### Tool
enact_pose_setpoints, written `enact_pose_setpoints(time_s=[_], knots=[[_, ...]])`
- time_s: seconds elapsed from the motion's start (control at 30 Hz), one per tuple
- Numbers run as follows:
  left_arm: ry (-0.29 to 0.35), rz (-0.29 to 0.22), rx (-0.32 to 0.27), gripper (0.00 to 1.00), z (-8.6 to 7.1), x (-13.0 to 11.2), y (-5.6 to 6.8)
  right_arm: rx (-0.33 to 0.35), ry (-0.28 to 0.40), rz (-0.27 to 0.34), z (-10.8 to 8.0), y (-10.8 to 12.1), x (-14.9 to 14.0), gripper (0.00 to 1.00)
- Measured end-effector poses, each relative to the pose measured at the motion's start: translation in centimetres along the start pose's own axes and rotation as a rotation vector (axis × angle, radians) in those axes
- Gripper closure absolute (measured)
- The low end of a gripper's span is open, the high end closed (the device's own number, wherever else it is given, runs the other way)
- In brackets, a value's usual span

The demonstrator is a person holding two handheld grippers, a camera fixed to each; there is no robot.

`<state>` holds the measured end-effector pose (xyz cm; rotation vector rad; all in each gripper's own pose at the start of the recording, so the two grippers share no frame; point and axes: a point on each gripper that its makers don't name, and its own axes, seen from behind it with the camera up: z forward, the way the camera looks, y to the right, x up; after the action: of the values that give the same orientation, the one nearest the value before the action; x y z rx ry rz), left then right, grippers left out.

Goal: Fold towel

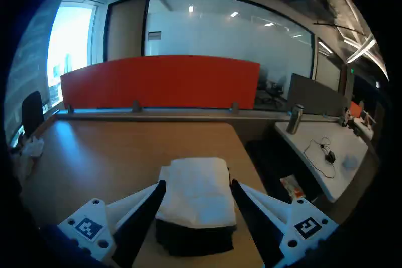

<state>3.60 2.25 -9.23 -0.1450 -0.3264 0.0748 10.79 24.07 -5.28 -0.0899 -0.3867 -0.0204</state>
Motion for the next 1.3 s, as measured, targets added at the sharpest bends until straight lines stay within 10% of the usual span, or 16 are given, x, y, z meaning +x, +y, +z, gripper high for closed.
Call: enact_pose_setpoints(time_s=[0.27,1.3], knots=[[0.005,-0.013,0.004,0.02,0.3,0.3,0.0,-0.036,0.146,0.055,0.3,-0.4,3.0,0.0],[0.065,-0.042,0.053,0.02,1.6,2.9,-1.7,-0.008,0.308,0.018,1.3,-7.0,7.4,0.0]])
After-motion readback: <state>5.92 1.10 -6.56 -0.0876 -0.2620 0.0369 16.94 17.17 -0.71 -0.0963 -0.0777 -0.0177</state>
